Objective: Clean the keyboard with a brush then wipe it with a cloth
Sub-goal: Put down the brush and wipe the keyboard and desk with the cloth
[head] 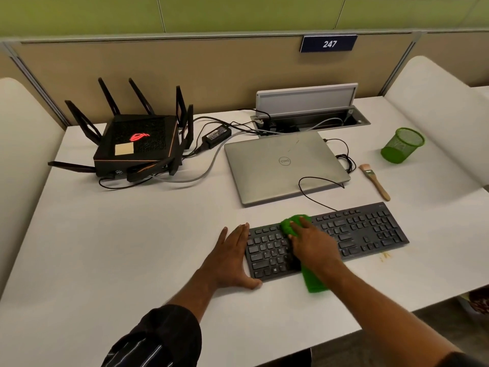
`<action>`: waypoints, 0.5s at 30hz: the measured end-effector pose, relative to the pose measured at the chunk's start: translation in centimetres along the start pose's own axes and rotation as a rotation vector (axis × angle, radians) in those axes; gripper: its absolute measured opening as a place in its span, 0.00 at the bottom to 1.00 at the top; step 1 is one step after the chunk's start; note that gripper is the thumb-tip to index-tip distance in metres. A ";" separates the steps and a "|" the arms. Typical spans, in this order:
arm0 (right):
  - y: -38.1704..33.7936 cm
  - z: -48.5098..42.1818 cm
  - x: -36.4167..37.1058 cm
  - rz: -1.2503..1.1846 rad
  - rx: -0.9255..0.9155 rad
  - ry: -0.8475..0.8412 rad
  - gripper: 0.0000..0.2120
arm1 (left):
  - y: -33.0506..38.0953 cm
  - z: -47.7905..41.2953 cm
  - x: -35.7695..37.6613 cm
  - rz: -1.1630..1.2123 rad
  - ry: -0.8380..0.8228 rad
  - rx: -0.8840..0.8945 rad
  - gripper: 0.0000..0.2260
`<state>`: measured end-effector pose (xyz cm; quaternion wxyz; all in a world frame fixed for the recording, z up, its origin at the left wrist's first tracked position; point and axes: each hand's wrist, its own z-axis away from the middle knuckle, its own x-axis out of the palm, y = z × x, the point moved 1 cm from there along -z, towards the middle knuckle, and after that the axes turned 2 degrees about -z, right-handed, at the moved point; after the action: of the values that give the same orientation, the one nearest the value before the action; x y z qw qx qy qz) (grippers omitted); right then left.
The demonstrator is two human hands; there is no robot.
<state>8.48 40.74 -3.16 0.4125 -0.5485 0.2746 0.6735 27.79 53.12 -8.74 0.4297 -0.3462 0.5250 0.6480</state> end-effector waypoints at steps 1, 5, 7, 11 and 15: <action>0.7 -0.1 -0.1 0.020 0.037 -0.006 0.22 | 0.0 0.0 0.0 0.001 0.000 -0.001 0.63; -4.3 1.3 1.0 0.038 -0.042 -0.046 0.24 | 0.1 0.0 0.1 -0.014 -0.011 0.001 0.62; -7.0 2.4 2.5 -0.015 -0.150 -0.051 0.25 | 0.1 0.0 0.0 -0.011 -0.004 0.007 0.62; -5.3 2.8 2.2 -0.035 -0.199 -0.010 0.22 | 0.1 0.0 -0.1 -0.008 -0.007 0.011 0.62; -2.3 2.3 1.6 -0.046 0.002 -0.002 0.22 | 0.2 0.0 -0.2 0.000 -0.011 0.006 0.63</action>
<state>9.16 44.15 -3.95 0.4286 -0.5535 0.2620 0.6643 27.72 53.06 -8.50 0.4335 -0.3411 0.5249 0.6482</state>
